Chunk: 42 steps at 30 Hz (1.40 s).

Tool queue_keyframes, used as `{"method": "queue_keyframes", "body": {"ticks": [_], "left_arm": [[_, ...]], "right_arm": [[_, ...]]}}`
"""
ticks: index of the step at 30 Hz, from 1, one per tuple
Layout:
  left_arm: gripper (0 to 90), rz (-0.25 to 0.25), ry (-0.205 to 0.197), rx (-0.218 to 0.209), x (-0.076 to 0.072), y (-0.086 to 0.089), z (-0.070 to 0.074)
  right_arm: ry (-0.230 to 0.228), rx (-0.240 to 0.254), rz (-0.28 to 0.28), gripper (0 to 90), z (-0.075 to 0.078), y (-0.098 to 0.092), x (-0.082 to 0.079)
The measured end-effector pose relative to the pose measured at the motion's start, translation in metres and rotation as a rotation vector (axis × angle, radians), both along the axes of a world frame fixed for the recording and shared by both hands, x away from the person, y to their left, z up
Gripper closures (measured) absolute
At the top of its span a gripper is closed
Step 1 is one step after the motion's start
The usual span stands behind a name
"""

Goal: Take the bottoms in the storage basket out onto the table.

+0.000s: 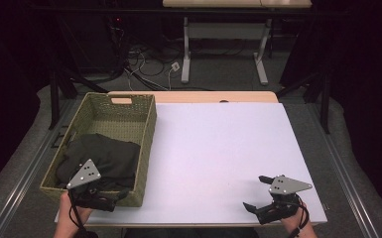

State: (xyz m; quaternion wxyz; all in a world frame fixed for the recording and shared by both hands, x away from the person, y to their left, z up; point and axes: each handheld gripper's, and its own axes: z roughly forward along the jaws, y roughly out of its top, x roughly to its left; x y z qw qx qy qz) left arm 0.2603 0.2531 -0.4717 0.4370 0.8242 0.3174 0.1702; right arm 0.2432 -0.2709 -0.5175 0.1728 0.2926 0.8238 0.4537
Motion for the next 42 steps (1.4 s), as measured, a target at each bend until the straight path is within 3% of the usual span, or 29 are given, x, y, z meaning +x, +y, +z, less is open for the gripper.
{"method": "queue_keyframes", "body": {"ticks": [20,32,36,39,42], "left_arm": [[0.1,0.082,0.033,0.045,0.02,0.017,0.015],[0.0,0.118,0.051,0.11,0.036,0.024,0.027],[0.0,0.144,0.052,0.123,0.042,0.031,0.031],[0.0,0.184,0.054,0.165,0.047,0.035,0.033],[0.0,0.193,0.056,0.168,0.049,0.037,0.033]], "right_arm": [[0.001,-0.008,0.011,0.3,0.0,0.001,0.0],[0.007,-0.013,0.002,0.4,-0.001,0.0,0.0],[0.006,-0.015,0.004,0.4,-0.001,0.0,0.0],[0.006,-0.019,0.009,0.4,0.0,0.0,0.0],[0.006,-0.019,0.008,0.4,0.0,0.0,-0.001]]}}
